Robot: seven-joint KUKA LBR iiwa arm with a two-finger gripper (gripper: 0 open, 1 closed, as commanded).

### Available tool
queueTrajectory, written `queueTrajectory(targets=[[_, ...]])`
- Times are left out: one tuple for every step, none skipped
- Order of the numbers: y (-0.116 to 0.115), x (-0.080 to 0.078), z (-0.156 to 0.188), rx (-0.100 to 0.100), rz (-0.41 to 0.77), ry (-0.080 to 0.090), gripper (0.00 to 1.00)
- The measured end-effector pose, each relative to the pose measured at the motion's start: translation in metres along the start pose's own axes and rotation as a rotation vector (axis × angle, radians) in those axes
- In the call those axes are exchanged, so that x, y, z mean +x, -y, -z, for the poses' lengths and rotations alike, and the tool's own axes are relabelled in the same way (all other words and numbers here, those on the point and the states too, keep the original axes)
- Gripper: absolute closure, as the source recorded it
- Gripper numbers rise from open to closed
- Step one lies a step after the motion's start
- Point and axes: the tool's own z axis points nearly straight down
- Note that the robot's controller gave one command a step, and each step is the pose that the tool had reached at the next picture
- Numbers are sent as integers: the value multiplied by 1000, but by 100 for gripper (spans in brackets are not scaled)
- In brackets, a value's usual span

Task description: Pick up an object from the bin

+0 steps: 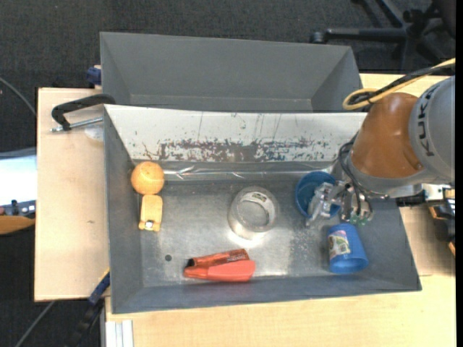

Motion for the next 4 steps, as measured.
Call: queueTrajectory(targets=[[-4,18,-3,-4,-6,2,100],[27,38,-4,-5,-256,8,100],[27,38,-4,-5,-256,8,100],[25,39,46,-3,-265,2,100]])
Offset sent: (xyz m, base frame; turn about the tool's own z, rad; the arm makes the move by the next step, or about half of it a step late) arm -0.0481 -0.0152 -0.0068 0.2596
